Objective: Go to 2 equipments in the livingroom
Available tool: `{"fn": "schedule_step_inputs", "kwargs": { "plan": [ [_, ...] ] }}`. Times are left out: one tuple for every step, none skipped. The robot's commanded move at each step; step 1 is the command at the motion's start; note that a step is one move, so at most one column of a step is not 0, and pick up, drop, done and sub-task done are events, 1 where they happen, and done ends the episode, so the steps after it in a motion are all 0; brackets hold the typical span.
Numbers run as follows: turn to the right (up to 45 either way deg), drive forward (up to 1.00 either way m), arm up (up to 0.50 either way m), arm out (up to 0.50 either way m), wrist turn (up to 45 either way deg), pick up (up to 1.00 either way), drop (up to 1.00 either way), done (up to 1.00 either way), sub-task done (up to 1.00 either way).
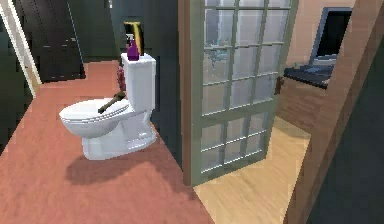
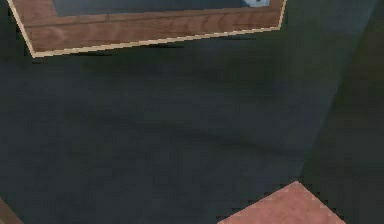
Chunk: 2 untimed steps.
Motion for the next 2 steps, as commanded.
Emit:
{"fn": "schedule_step_inputs", "kwargs": {
  "plan": [
    [-3.0,0.0,0.0,0.0,0.0,0.0,0.0,0.0,0.0],
    [-6.0,0.0,0.0,0.0,0.0,0.0,0.0,0.0,0.0]
  ]
}}
